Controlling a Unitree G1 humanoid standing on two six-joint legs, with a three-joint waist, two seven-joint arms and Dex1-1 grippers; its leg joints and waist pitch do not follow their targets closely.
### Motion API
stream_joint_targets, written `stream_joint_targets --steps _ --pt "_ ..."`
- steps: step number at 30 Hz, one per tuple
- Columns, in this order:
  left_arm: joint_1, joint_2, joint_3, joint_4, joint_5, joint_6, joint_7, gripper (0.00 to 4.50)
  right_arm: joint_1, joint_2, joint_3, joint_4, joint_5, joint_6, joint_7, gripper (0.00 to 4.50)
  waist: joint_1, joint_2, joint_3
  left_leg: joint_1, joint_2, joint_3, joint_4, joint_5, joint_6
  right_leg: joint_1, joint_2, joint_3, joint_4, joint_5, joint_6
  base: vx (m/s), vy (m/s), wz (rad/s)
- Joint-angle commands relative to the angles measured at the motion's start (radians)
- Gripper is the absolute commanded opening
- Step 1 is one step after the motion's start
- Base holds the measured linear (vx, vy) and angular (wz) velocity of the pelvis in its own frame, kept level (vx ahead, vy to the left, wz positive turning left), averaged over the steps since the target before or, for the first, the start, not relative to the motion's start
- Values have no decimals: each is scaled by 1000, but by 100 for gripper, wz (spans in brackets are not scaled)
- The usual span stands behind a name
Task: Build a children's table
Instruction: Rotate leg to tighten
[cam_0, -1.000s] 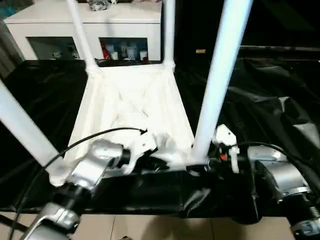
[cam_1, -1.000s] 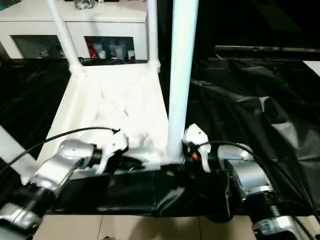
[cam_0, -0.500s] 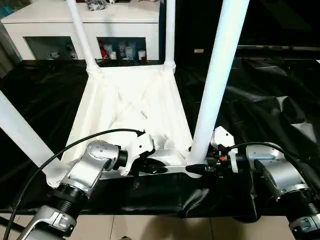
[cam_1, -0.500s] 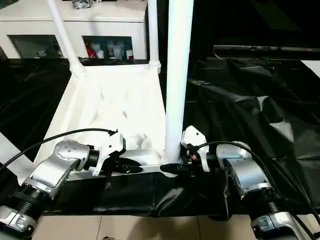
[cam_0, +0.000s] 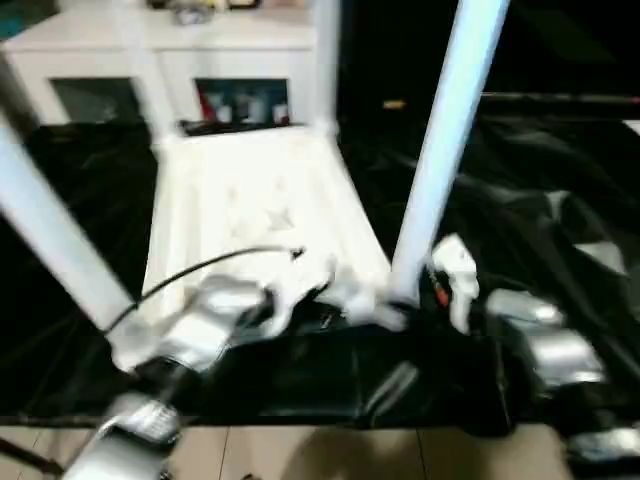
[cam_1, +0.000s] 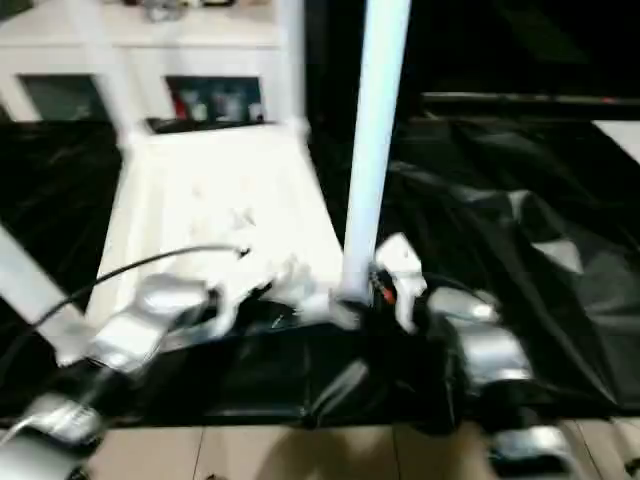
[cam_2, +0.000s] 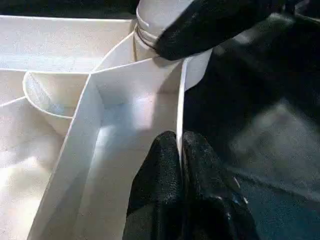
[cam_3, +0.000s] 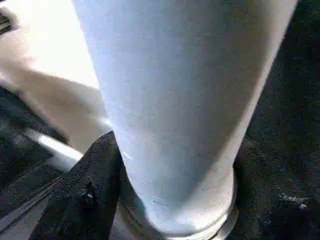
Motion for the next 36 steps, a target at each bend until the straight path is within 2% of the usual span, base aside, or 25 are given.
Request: stream_joint_targets --steps 1,3,6,10,11,16,18,22,23,26,29,31,33,34,35,36 --pt "-47 -44 88 42 -8 -5 200 0 29 82 57 -35 3 24 -33 272 -2 -17 -52 21 36 -25 -76 -312 2 31 -52 35 -100 -377 -157 0 0 0" --pt "-59 -69 89 58 -5 -9 221 0 36 123 51 -48 1 30 -85 271 -1 -20 -54 20 35 -24 -75 -299 3 32 -52 35 -98 -356 -157 0 0 0" --pt "-65 -88 74 74 3 -32 215 0 47 185 52 -73 7 27 -132 271 0 -14 -55 18 35 -25 -75 -290 13 33 -52 36 -96 -320 -161 0 0 0" --pt "-45 -67 47 57 1 -62 145 0 65 188 66 -114 31 7 -83 271 -1 -10 -57 15 36 -25 -76 -288 19 36 -51 35 -93 -289 -167 0 0 0" --pt "-34 -53 38 47 -2 -72 107 0 72 176 68 -131 45 7 -53 326 1 -9 -56 16 36 -25 -77 -293 21 35 -52 35 -95 -295 -165 0 0 0" --pt "-16 -29 26 27 -11 -92 28 0 85 138 84 -171 62 29 13 363 0 -6 -56 15 36 -26 -79 -304 23 37 -52 35 -96 -313 -158 0 0 0" --pt "1 -5 6 2 -20 -122 -58 0 100 90 107 -208 58 16 83 386 0 -5 -55 14 40 -27 -80 -301 22 38 -52 35 -94 -295 -163 0 0 0" --pt "22 43 -34 -33 -30 -172 -182 0 143 -47 93 -288 113 24 253 386 5 -5 -58 16 42 -24 -77 -291 38 41 -51 37 -89 -247 -177 0 0 0" --pt "26 54 -43 -37 -36 -186 -220 0 159 -95 80 -311 138 41 309 386 10 -1 -56 18 43 -23 -76 -287 47 40 -50 37 -90 -237 -184 0 0 0" --pt "31 70 -50 -47 -52 -202 -283 0 193 -189 37 -352 178 76 413 386 25 0 -59 16 46 -20 -72 -260 59 42 -52 36 -85 -198 -202 0 0 0" --pt "37 84 -53 -69 -72 -197 -350 0 235 -295 -18 -406 248 146 519 386 38 0 -61 17 49 -19 -68 -239 71 45 -54 36 -80 -163 -222 0 0 0" --pt "39 86 -53 -72 -74 -198 -359 0 243 -312 -25 -413 261 155 535 386 46 -1 -61 14 48 -19 -65 -231 82 45 -56 35 -80 -168 -225 0 0 0" --pt "42 85 -48 -71 -75 -212 -351 0 248 -330 -34 -415 276 173 545 386 48 0 -58 13 47 -20 -67 -239 83 44 -58 34 -85 -213 -215 0 0 0" --pt "47 71 -22 -65 -88 -235 -321 0 258 -355 -63 -417 305 203 548 386 49 -6 -58 14 47 -20 -67 -242 75 44 -58 33 -87 -241 -209 0 0 0" --pt "47 67 -8 -63 -98 -241 -316 0 261 -361 -77 -421 317 212 547 386 50 -4 -58 15 48 -20 -66 -244 71 43 -58 34 -88 -260 -205 0 0 0" --pt "49 63 15 -64 -113 -246 -303 28 267 -367 -101 -426 332 223 539 390 50 -7 -56 14 46 -20 -67 -249 68 42 -58 34 -91 -287 -197 0 0 0"
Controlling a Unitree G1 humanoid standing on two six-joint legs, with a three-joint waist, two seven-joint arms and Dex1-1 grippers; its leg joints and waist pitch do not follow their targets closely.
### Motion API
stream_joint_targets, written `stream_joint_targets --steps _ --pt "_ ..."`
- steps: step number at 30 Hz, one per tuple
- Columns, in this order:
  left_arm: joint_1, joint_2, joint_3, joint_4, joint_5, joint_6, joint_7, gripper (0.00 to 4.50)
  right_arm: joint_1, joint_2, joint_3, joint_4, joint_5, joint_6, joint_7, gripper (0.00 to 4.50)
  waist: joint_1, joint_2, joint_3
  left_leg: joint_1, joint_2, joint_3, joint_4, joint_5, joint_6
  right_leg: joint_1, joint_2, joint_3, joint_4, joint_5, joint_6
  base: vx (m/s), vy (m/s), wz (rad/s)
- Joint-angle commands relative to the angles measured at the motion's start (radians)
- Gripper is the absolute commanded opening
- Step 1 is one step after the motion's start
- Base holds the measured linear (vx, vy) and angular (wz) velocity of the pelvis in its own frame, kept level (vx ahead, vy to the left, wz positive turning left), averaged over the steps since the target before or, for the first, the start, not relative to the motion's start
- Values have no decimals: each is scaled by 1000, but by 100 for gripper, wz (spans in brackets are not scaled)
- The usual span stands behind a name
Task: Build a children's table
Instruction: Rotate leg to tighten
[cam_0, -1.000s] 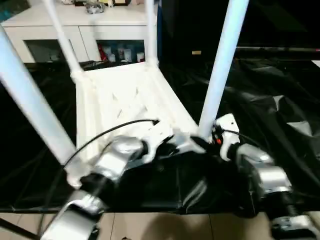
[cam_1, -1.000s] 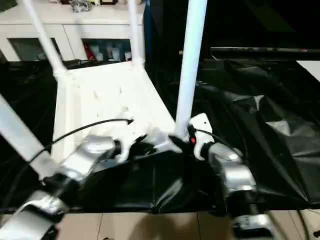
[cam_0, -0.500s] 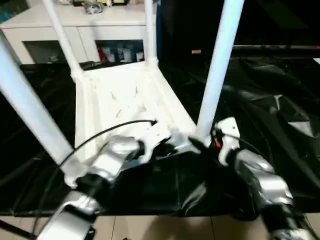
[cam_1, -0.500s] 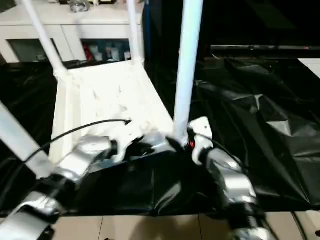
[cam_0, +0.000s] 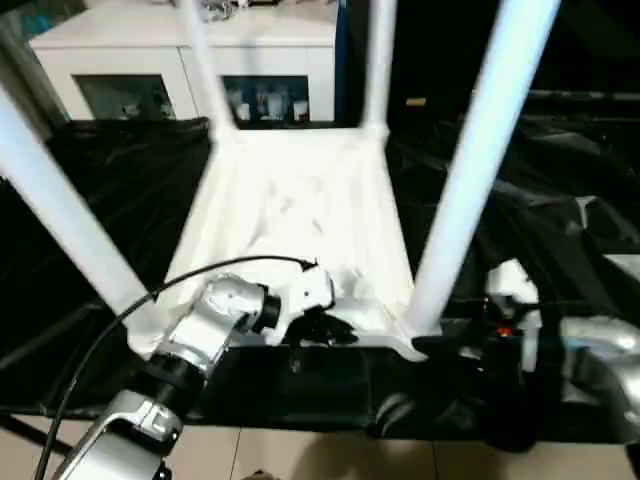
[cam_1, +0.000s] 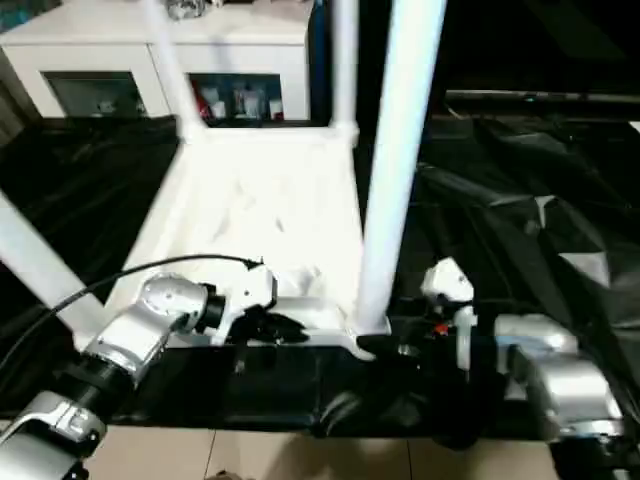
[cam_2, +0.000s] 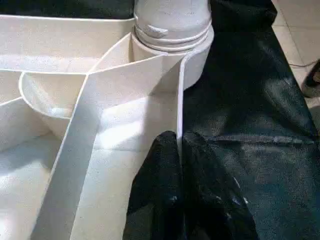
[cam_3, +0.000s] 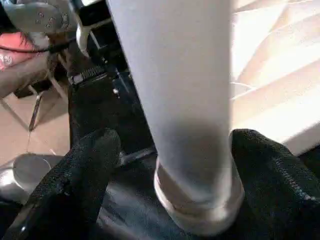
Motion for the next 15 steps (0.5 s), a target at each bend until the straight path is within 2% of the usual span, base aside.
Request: stream_joint_targets --steps 1,4,5,8,9,12,13,14,15 --pt "-2 -23 69 -27 -76 -40 31 45 6 -12 -35 -26 30 22 5 391 -2 -28 -54 19 47 -21 -63 -251 64 41 -58 35 -88 -297 -192 0 0 0" --pt "13 -14 115 -72 -105 -26 55 68 21 -12 -69 -45 36 25 -32 391 -3 -26 -56 15 46 -22 -63 -240 58 42 -59 33 -85 -292 -197 0 0 0" --pt "27 -13 145 -107 -127 -11 76 80 38 -14 -83 -63 40 28 -46 391 -4 -31 -55 15 49 -23 -64 -239 55 42 -58 32 -82 -277 -201 0 0 0" --pt "70 -4 205 -193 -173 33 122 107 82 -18 -114 -111 68 58 -60 391 -5 -35 -53 15 49 -22 -63 -233 64 43 -56 32 -80 -265 -200 0 0 0" --pt "90 2 225 -228 -182 46 142 107 99 -22 -124 -130 77 65 -61 391 -7 -40 -52 13 47 -20 -62 -229 71 40 -54 31 -82 -273 -195 0 0 0" --pt "134 8 258 -289 -197 61 184 135 129 -30 -142 -161 100 81 -72 391 -8 -40 -48 16 46 -20 -64 -245 66 35 -53 32 -91 -346 -163 0 0 0" --pt "134 8 258 -289 -197 61 184 141 129 -30 -142 -161 100 81 -72 391 -8 -38 -49 17 48 -22 -65 -247 61 37 -55 33 -88 -345 -162 0 0 0" --pt "167 2 294 -333 -174 81 273 144 145 -30 -163 -179 112 92 -88 391 -9 -42 -49 16 52 -24 -67 -252 55 37 -54 34 -85 -336 -159 0 0 0" --pt "188 -5 316 -359 -154 89 335 150 154 -25 -178 -189 118 97 -103 391 -10 -41 -47 17 47 -23 -66 -259 56 34 -52 33 -91 -348 -153 0 0 0"
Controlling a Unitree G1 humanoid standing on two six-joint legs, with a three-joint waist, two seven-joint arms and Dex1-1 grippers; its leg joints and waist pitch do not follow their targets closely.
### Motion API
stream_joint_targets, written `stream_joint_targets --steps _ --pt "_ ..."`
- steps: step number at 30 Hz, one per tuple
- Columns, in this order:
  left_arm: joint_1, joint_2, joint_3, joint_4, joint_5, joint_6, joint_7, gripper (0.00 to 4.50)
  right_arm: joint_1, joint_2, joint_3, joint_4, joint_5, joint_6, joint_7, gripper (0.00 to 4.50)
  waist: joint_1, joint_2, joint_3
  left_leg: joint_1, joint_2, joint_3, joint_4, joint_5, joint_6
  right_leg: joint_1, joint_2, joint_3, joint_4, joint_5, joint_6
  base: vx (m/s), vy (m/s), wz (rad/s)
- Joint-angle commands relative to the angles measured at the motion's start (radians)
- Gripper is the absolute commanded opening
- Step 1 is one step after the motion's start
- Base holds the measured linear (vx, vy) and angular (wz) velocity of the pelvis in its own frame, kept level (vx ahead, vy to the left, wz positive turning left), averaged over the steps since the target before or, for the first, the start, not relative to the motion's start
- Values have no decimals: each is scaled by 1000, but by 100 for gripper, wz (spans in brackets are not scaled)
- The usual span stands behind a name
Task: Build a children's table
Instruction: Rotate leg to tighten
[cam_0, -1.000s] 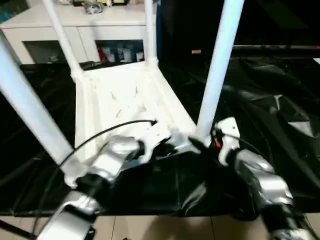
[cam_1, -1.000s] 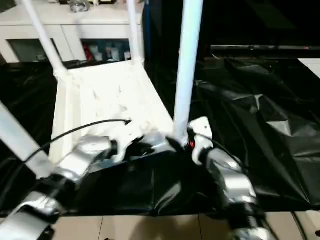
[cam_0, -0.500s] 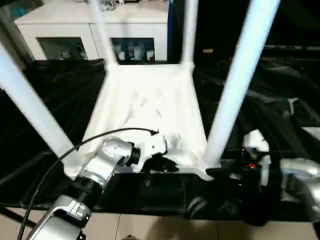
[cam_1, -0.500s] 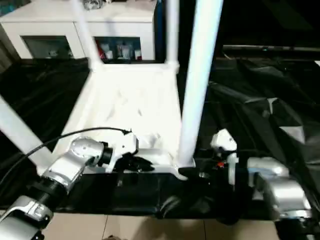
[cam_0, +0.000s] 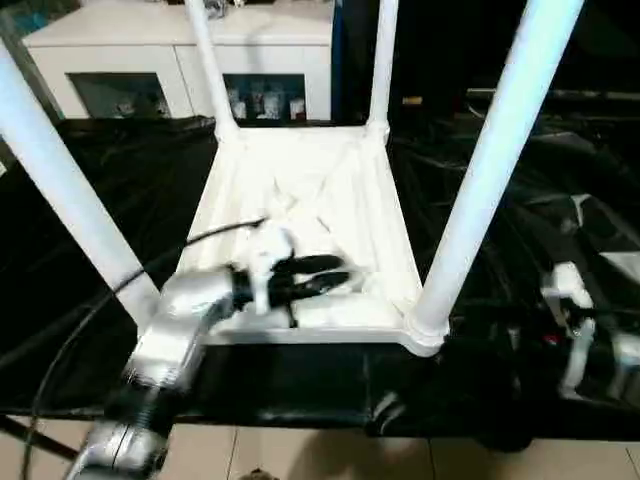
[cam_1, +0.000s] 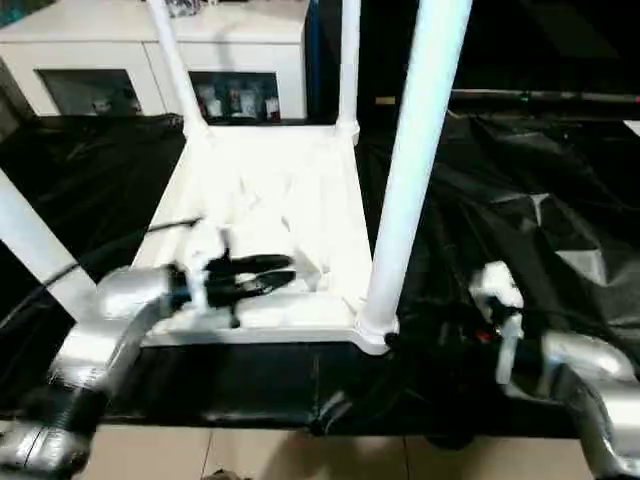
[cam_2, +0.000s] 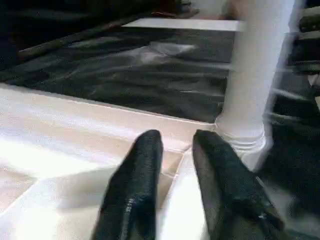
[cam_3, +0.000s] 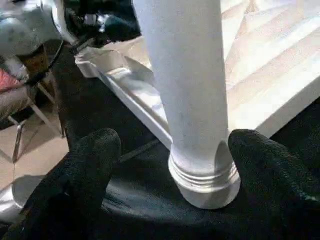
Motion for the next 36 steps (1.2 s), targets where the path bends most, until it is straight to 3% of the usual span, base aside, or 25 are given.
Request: stream_joint_targets --steps 1,2,4,5,7,8,9,13,15,16,17,21,23,24,25,26,27,28,29,30,31,32,34,36 --pt "45 -21 81 -90 64 39 201 165 25 4 -64 -49 25 17 -59 391 -9 -40 -57 16 48 -22 -69 -262 53 36 -52 35 -91 -342 -156 0 0 0" --pt "71 -44 114 -128 85 73 289 176 30 22 -86 -55 16 19 -111 391 -8 -35 -54 16 48 -24 -69 -261 51 36 -53 34 -92 -338 -152 0 0 0" --pt "89 -61 137 -157 96 100 349 186 32 36 -101 -59 9 21 -153 391 -11 -37 -53 18 46 -23 -70 -269 40 33 -53 33 -96 -373 -140 0 0 0" --pt "133 -104 167 -215 99 115 423 194 9 93 -134 -34 -39 0 -294 391 -16 -48 -49 17 43 -23 -71 -279 32 30 -51 32 -104 -414 -124 0 0 0" --pt "208 -191 211 -288 119 43 552 210 -31 199 -184 20 -119 -43 -537 408 -33 -41 -48 15 42 -26 -76 -298 4 25 -51 28 -106 -430 -121 0 0 0" --pt "208 -191 211 -288 119 43 552 210 -31 199 -184 20 -119 -43 -537 408 -36 -44 -49 20 44 -27 -77 -309 -2 23 -51 28 -110 -437 -115 0 0 0" --pt "255 -235 226 -307 121 15 606 222 -42 258 -198 44 -155 -94 -640 424 -38 -38 -54 22 43 -29 -78 -324 -9 25 -46 30 -111 -415 -96 0 0 0" --pt "321 -253 190 -292 163 -18 659 263 -23 320 -117 38 -244 -193 -707 449 -48 -40 -55 17 41 -29 -80 -329 -6 27 -43 31 -109 -354 -76 0 0 0" --pt "324 -254 184 -292 164 -18 666 267 -20 328 -108 33 -247 -201 -711 450 -53 -40 -56 16 40 -27 -79 -322 3 29 -41 33 -107 -325 -77 0 0 0" --pt "322 -254 170 -291 166 -17 672 282 -19 347 -94 25 -248 -216 -717 450 -53 -34 -56 15 40 -28 -79 -316 3 29 -41 34 -105 -310 -81 0 0 0" --pt "311 -250 156 -290 171 -16 670 295 -22 366 -84 21 -241 -227 -720 450 -55 -41 -55 14 39 -25 -78 -312 9 28 -41 34 -106 -301 -83 0 0 0" --pt "275 -249 134 -318 234 32 717 315 -33 403 -53 10 -248 -238 -728 450 -58 -30 -57 17 42 -26 -79 -294 8 31 -37 35 -99 -244 -100 0 0 0" --pt "274 -254 135 -321 238 45 726 342 -34 405 -49 9 -252 -238 -731 450 -59 -33 -58 15 41 -25 -77 -280 10 36 -38 35 -94 -212 -110 0 0 0" --pt "275 -261 136 -319 236 38 732 342 -35 407 -42 13 -265 -250 -740 450 -59 -25 -58 16 40 -24 -76 -276 10 35 -38 35 -95 -203 -116 0 0 0" --pt "275 -261 136 -319 236 38 732 342 -35 407 -42 13 -265 -250 -740 450 -61 -28 -58 16 39 -23 -75 -277 10 35 -37 35 -95 -204 -116 0 0 0" --pt "276 -269 146 -311 227 17 741 342 -36 412 -38 16 -273 -254 -753 450 -64 -12 -58 19 39 -23 -75 -291 6 33 -35 34 -102 -206 -118 0 0 0" --pt "278 -272 156 -294 212 -12 751 342 -36 417 -24 15 -296 -259 -780 450 -65 36 -59 21 36 -30 -76 -314 -8 34 -36 32 -95 -207 -123 0 0 0" --pt "279 -272 157 -290 210 -14 752 342 -35 416 -21 14 -300 -260 -784 450 -73 12 -58 21 37 -26 -75 -321 -7 33 -31 30 -107 -203 -118 0 0 0" --pt "279 -270 157 -284 206 -20 754 342 -34 416 -15 12 -311 -260 -794 450 -78 -1 -60 15 32 -28 -75 -330 -3 43 -32 28 -99 -207 -124 0 0 0" --pt "278 -264 153 -272 206 -32 754 342 -30 416 -9 12 -334 -259 -820 450 -84 22 -56 18 32 -26 -75 -354 4 34 -32 28 -110 -244 -124 0 0 0" --pt "277 -258 147 -264 203 -31 750 342 -26 420 -7 14 -351 -257 -840 450 -89 18 -56 13 28 -28 -73 -352 7 39 -33 27 -107 -261 -123 0 0 0" --pt "277 -258 147 -264 203 -31 749 342 -25 421 -7 14 -352 -257 -841 450 -92 32 -56 13 26 -26 -72 -355 14 37 -34 27 -113 -300 -114 0 0 0" --pt "271 -255 139 -256 208 -22 755 342 -17 428 6 11 -364 -261 -853 450 -98 50 -58 12 24 -29 -69 -350 21 38 -37 25 -112 -352 -101 0 0 0" --pt "267 -258 138 -252 212 -18 764 342 -12 430 23 8 -372 -265 -851 450 -111 54 -60 6 23 -32 -69 -339 29 39 -35 22 -114 -374 -90 0 0 0"
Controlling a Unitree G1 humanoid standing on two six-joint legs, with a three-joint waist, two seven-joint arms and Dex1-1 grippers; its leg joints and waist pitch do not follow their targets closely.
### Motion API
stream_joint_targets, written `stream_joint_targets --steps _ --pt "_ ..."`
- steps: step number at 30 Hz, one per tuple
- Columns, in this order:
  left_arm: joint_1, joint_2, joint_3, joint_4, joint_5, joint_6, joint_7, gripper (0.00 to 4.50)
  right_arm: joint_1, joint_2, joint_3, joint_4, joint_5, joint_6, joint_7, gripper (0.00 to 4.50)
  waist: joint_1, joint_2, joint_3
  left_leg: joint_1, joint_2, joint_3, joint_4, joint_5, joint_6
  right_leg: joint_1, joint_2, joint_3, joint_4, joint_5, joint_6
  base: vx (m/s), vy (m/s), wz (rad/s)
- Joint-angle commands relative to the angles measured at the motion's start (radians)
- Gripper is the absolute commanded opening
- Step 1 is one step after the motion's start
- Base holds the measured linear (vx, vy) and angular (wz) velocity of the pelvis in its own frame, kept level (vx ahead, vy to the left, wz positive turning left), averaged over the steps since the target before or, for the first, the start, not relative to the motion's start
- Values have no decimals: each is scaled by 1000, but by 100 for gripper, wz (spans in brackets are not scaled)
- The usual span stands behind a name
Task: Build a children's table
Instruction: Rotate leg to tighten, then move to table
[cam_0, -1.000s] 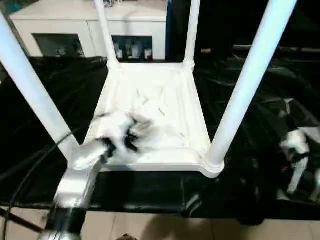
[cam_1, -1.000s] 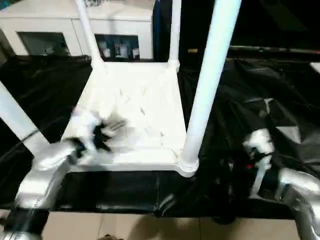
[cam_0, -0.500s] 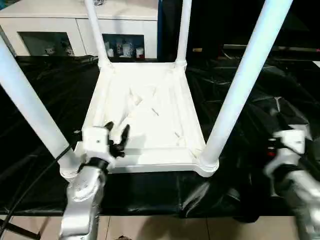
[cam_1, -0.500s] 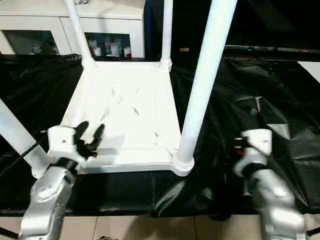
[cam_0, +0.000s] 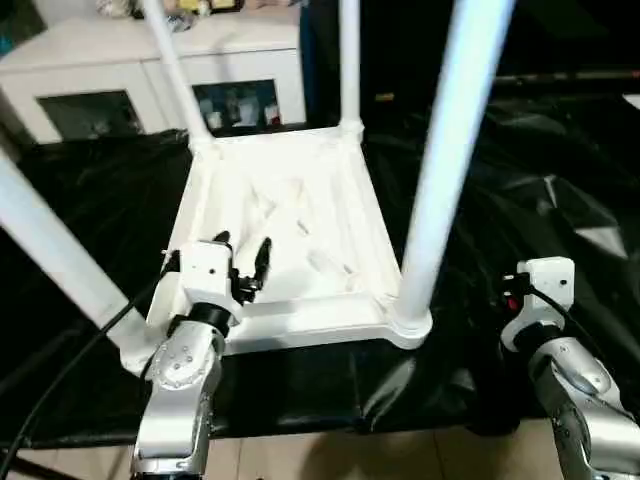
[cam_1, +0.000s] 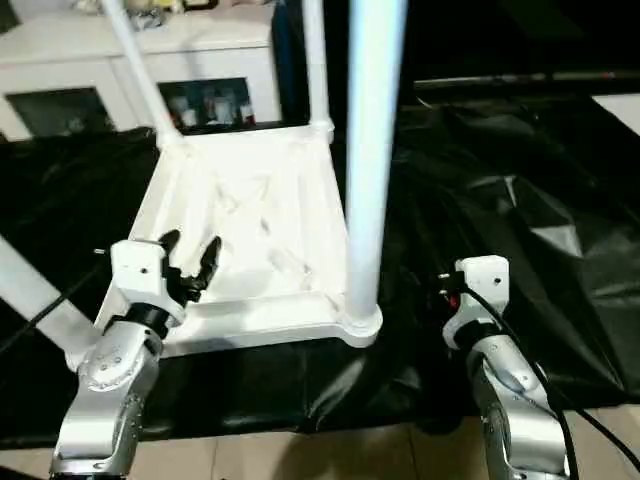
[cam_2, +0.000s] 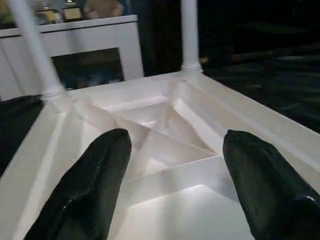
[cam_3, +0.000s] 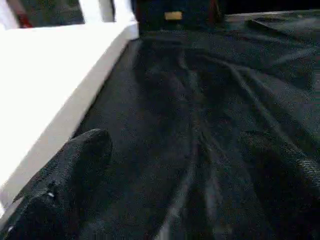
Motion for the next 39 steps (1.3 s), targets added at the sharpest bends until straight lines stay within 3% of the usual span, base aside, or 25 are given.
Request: stream_joint_targets --steps 1,5,6,7,16,19,20,21,22,23,25,26,27,28,29,30,31,32,33,34,35,36,37,38,39 --pt "-8 2 -3 5 4 4 16 342 1 10 28 -23 -10 -12 -1 450 -6 -17 -50 9 25 -28 -63 -332 32 34 -36 24 -97 -376 -99 0 0 0" --pt "6 4 -20 6 13 -7 17 342 -9 7 37 -8 -19 -18 -14 450 -24 0 -53 7 24 -29 -62 -328 47 33 -34 20 -98 -362 -104 0 0 0" --pt "6 4 -20 6 13 -7 17 342 -9 7 37 -8 -19 -18 -14 450 -29 -3 -54 5 24 -30 -61 -329 50 34 -33 19 -98 -354 -107 0 0 0" --pt "7 6 -23 9 11 -10 17 342 -13 8 38 -4 -21 -19 -18 450 -30 7 -54 6 25 -31 -61 -330 49 34 -34 18 -96 -351 -110 0 0 0" --pt "7 12 -33 17 1 -14 15 342 -10 14 56 3 -31 -22 -29 450 -34 14 -59 0 25 -33 -56 -295 64 33 -35 15 -94 -305 -123 0 0 0" --pt "4 14 -40 19 0 -16 16 342 -6 15 63 -4 -31 -16 -29 450 -27 7 -79 -26 10 -27 -20 -16 170 18 -24 -2 -72 21 -201 0 0 0" --pt "2 17 -43 19 2 -19 15 342 -4 13 69 -5 -32 -12 -26 450 -24 11 -92 -38 -3 -26 6 140 249 0 -15 -13 -60 185 -232 0 0 0" --pt "0 20 -45 19 3 -20 16 342 -3 11 74 -4 -34 -8 -22 450 -21 -6 -108 -57 -17 -29 27 305 326 -12 -4 -26 -43 358 -256 0 0 0" --pt "-1 23 -46 18 4 -21 16 342 -4 8 79 -3 -37 -7 -18 450 -17 -3 -118 -61 -21 -32 35 374 356 -19 2 -32 -30 430 -268 -82 10 4" --pt "-3 28 -47 18 5 -21 14 342 -8 6 84 -1 -39 -6 -16 450 -7 10 -118 -71 -22 -31 44 394 398 -47 10 -42 -43 426 -267 -131 11 7" --pt "-5 31 -46 20 5 -21 13 342 -10 7 86 1 -40 -6 -17 450 -1 9 -113 -91 -13 -28 43 264 408 -75 5 -56 -73 198 -248 -158 18 7" --pt "-5 38 -40 21 0 -20 10 342 -16 8 94 7 -44 -12 -17 450 1 13 -104 -95 -4 -26 34 119 382 -93 4 -65 -100 -34 -213 -224 28 -1" --pt "-5 43 -38 20 -1 -19 8 342 -19 10 97 12 -44 -17 -17 450 0 18 -97 -96 12 -30 12 -51 332 -103 7 -76 -106 -255 -153 -224 28 -1" --pt "-5 43 -38 20 -1 -19 8 342 -19 10 97 12 -44 -17 -17 450 -2 18 -89 -101 24 -28 -7 -147 306 -110 19 -87 -101 -341 -116 -231 23 -7" --pt "-2 59 -31 5 0 -10 4 342 -17 18 98 22 -42 -22 -20 450 8 39 -73 -131 102 -40 -115 -361 262 -84 50 -101 34 -397 -44 -249 -3 1" --pt "-2 59 -31 5 0 -10 4 342 -17 18 98 22 -42 -22 -20 450 57 56 -69 -162 123 2 -200 -478 163 -27 64 -109 226 -332 -48 -249 -3 1" --pt "3 68 -27 -7 0 -5 4 342 -8 22 98 21 -36 -21 -17 450 74 34 -54 -191 113 37 -219 -598 113 -19 62 -101 264 -324 -45 -276 -85 21" --pt "8 73 -25 -15 0 -3 4 342 -1 22 98 21 -34 -21 -14 450 147 16 -64 -204 138 72 -209 -712 5 -4 45 -22 292 -393 -10 -238 -195 33" --pt "16 78 -24 -24 -1 -1 6 342 7 18 101 23 -35 -22 -9 450 79 -89 -91 -80 33 79 151 -421 -49 -145 -39 69 88 -752 99 -238 -195 33" --pt "22 80 -22 -30 -2 2 8 342 13 14 104 23 -38 -22 -5 450 86 -108 -59 -41 -28 4 326 -280 -27 -249 -100 132 -96 -960 76 -144 -139 33" --pt "41 90 -17 -47 2 14 14 342 23 -3 113 22 -45 -29 10 450 89 -83 -17 -162 -97 -57 345 -216 35 -129 -54 181 -89 -978 136 -161 -10 18" --pt "47 95 -16 -52 5 21 15 342 25 -7 115 19 -46 -32 14 450 94 -92 -16 -108 -91 -86 327 -318 18 -120 -79 162 -62 -1055 134 -161 -10 18" --pt "47 95 -16 -52 5 21 15 342 25 -7 115 19 -46 -32 14 450 88 -88 -22 -61 -91 -93 317 -389 21 -122 -67 166 -50 -1054 97 -213 37 16" --pt "60 107 -11 -57 6 19 13 342 28 -14 112 13 -34 -35 31 450 90 -54 -57 14 -65 -106 193 -465 42 -60 -26 142 -19 -837 -10 -235 55 29" --pt "70 123 -9 -61 7 7 3 342 32 -21 111 7 -25 -40 49 450 72 -34 -37 77 25 -150 69 -519 99 -89 50 50 -9 -556 -53 -235 55 29"
